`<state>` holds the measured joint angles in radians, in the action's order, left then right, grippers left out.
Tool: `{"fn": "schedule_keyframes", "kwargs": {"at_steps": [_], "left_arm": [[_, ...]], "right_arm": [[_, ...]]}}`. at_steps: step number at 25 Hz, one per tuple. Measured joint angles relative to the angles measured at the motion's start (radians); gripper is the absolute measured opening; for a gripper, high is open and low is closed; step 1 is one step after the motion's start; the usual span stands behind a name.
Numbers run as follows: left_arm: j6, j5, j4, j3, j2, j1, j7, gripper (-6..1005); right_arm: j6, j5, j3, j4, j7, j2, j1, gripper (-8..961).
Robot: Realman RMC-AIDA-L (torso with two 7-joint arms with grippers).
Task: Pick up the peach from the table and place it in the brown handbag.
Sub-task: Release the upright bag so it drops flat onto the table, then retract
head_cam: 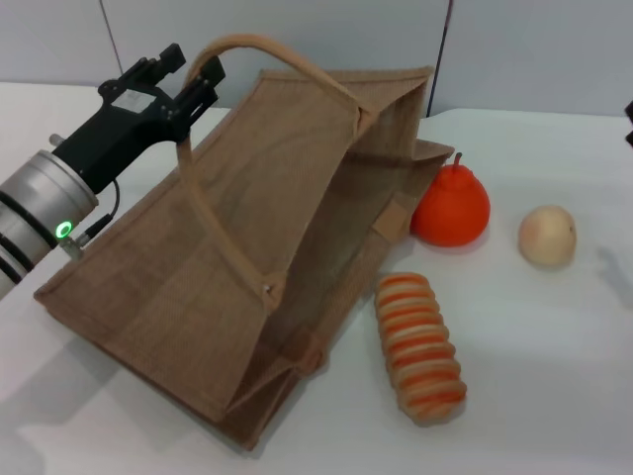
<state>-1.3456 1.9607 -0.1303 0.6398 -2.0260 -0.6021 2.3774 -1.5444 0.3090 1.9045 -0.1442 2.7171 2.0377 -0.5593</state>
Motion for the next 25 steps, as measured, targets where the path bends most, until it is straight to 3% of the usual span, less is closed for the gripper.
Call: {"fn": "schedule_keyframes", "kwargs": {"at_steps": [4, 8, 15, 25], "left_arm": [[-0.07, -0.001, 0.028, 0.005, -0.003, 0.011, 0.116, 601], [-0.115, -0.012, 0.05, 0.013, -0.003, 0.009, 0.176, 600], [-0.144, -0.145, 0.047, 0.022, -0.002, -0.015, 0.207, 599], [-0.146, -0.153, 0.05, 0.017, -0.006, -0.019, 0.25, 598]], "right_arm": [[0.005, -0.014, 0.003, -0.009, 0.0, 0.0, 0.0, 894], [0.007, -0.016, 0.004, -0.013, 0.002, 0.0, -0.002, 894], [0.009, -0.017, 0.004, -0.015, 0.003, -0.001, -0.004, 893], [0.012, -0.018, 0.004, -0.015, 0.003, -0.001, -0.004, 893]]}}
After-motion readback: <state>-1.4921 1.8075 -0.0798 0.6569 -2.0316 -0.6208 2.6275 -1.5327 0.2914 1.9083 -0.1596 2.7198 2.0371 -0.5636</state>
